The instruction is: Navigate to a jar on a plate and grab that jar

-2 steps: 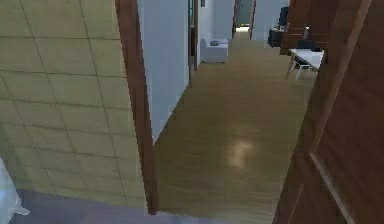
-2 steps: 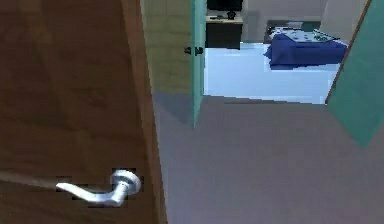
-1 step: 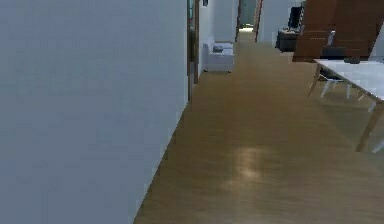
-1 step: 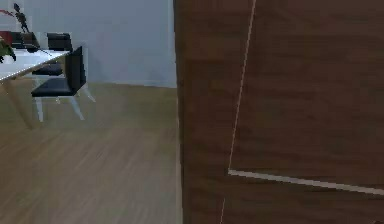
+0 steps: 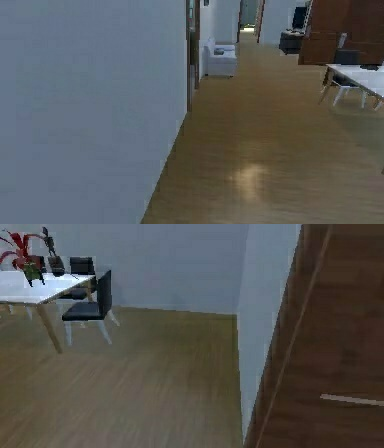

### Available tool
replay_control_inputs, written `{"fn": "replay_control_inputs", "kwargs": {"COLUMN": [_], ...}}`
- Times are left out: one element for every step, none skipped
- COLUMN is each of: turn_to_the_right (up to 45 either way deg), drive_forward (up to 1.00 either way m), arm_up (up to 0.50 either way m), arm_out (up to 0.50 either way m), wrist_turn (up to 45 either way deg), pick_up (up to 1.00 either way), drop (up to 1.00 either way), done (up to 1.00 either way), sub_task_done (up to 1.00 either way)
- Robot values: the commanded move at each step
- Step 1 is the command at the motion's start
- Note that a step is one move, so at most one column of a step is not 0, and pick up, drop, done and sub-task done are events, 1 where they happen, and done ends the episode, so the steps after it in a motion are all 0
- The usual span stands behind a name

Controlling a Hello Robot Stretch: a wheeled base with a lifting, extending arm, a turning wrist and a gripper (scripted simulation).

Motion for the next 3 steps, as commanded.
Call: {"fn": "replay_control_inputs", "kwargs": {"turn_to_the_right": [6.0,0.0,0.0], "drive_forward": [0.0,1.0,1.0], "arm_up": [0.0,0.0,0.0], "arm_out": [0.0,0.0,0.0], "wrist_turn": [0.0,0.0,0.0], "pick_up": [0.0,0.0,0.0], "drop": [0.0,0.0,0.0], "done": [0.0,0.0,0.0], "sub_task_done": [0.0,0.0,0.0]}}
